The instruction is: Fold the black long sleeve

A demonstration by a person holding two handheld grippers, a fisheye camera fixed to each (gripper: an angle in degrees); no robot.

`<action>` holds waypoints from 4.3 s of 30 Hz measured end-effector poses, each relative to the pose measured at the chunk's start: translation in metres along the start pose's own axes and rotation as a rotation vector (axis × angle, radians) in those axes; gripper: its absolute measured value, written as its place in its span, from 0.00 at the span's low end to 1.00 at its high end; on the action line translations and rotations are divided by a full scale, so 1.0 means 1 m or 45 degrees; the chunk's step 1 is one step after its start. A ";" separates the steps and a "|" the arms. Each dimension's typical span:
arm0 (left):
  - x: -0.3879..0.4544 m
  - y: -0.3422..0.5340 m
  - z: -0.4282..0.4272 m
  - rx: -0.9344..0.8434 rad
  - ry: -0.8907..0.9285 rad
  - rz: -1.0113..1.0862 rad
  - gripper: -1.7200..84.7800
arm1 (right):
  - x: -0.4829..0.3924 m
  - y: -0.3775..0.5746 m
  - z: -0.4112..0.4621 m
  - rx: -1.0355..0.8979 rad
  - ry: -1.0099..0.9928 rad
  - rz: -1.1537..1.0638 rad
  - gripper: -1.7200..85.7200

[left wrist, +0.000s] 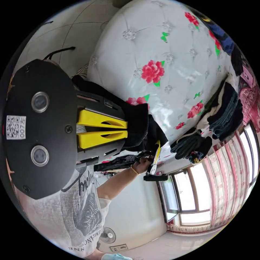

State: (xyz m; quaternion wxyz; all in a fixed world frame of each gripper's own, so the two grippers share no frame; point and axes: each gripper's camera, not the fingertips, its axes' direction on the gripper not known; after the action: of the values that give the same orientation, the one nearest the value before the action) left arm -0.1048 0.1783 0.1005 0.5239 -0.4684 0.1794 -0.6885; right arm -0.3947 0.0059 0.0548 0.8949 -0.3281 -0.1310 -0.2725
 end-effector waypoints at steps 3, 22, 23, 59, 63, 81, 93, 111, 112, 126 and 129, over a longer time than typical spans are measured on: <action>0.052 -0.010 -0.040 0.153 -0.042 0.212 0.01 | 0.009 0.058 -0.149 0.539 0.097 0.157 0.05; 0.425 0.176 -0.217 1.290 -0.122 1.469 0.01 | -0.216 0.302 -0.528 2.023 0.785 -0.099 0.03; 0.432 0.174 -0.212 1.302 -0.150 1.470 0.01 | -0.213 0.297 -0.529 2.022 0.789 -0.101 0.03; -0.121 -0.144 0.195 -0.297 -1.290 0.105 0.04 | 0.335 0.125 -0.064 -0.027 0.773 0.896 0.08; -0.125 -0.193 0.062 0.169 -1.283 -0.235 0.07 | 0.392 0.140 -0.156 0.042 1.075 1.229 0.09; -0.038 0.029 0.266 -0.670 -0.248 0.122 0.14 | 0.189 0.195 0.021 -0.125 -0.204 0.754 0.10; 0.010 -0.032 0.114 -0.222 0.005 0.277 0.03 | 0.179 0.190 -0.124 0.228 0.068 0.703 0.02; 0.021 0.069 0.196 -0.627 -0.274 0.500 0.14 | 0.203 0.196 -0.120 0.081 -0.034 0.957 0.02; 0.024 0.065 0.200 -0.628 -0.309 0.522 0.14 | 0.204 0.193 -0.124 0.082 -0.045 0.957 0.02; 0.055 0.084 -0.046 -0.076 -0.014 0.466 0.03 | 0.203 0.184 -0.181 0.148 -0.088 0.964 0.02; 0.052 0.093 -0.022 -0.172 -0.089 0.441 0.11 | 0.218 0.186 -0.186 0.155 -0.134 1.038 0.02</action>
State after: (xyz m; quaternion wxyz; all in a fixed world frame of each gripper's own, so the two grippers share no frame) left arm -0.0722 0.0909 0.0445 0.6080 -0.4881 0.2849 -0.5577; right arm -0.0993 -0.0854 -0.0909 0.9394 -0.3131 -0.0519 0.1296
